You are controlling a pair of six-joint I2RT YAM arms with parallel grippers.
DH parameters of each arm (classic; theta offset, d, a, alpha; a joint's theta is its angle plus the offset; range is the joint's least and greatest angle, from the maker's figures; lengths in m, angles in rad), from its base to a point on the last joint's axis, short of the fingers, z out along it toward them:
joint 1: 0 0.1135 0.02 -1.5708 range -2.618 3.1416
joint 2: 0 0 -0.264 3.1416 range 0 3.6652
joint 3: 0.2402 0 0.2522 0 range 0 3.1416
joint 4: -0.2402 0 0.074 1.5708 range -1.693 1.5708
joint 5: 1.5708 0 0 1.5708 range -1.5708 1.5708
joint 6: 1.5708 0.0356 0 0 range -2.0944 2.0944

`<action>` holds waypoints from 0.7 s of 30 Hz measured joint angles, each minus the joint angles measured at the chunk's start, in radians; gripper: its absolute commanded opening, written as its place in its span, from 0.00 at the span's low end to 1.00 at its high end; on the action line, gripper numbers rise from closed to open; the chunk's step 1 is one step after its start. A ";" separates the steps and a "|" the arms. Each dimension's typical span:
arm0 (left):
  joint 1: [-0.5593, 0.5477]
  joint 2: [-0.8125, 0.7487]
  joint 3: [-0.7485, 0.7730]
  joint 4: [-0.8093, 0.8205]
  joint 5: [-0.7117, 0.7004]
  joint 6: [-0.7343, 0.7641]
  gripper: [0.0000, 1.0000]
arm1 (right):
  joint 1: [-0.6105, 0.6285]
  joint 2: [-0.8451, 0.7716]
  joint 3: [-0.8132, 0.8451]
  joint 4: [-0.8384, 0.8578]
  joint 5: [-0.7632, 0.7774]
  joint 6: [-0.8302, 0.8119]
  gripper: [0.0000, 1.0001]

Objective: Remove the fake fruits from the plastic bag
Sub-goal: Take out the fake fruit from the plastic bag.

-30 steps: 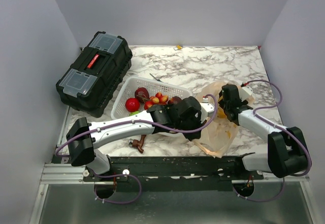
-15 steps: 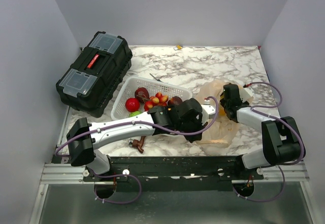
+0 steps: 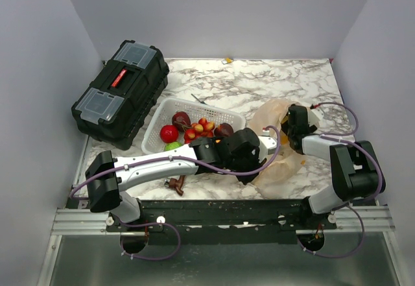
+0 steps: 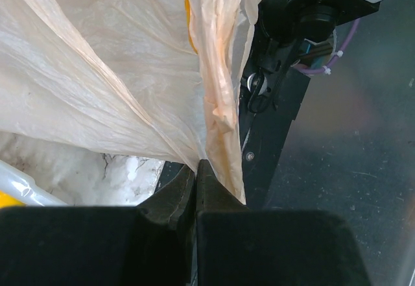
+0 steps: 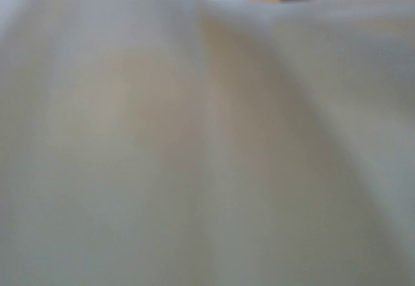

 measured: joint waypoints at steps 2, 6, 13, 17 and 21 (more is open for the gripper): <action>-0.001 0.000 0.000 0.000 0.000 0.000 0.00 | -0.001 0.000 -0.005 0.037 -0.024 -0.023 1.00; -0.006 0.000 0.000 -0.001 0.001 0.000 0.00 | -0.001 -0.016 -0.038 0.104 -0.042 -0.042 1.00; -0.010 0.000 0.000 0.000 0.000 0.000 0.00 | -0.027 0.001 -0.031 0.106 -0.019 0.012 1.00; -0.011 0.000 0.000 0.001 -0.009 0.003 0.00 | -0.045 0.043 -0.003 0.106 -0.023 0.026 1.00; -0.012 0.000 0.000 0.012 -0.023 0.006 0.00 | -0.059 0.093 0.047 0.106 -0.029 0.030 1.00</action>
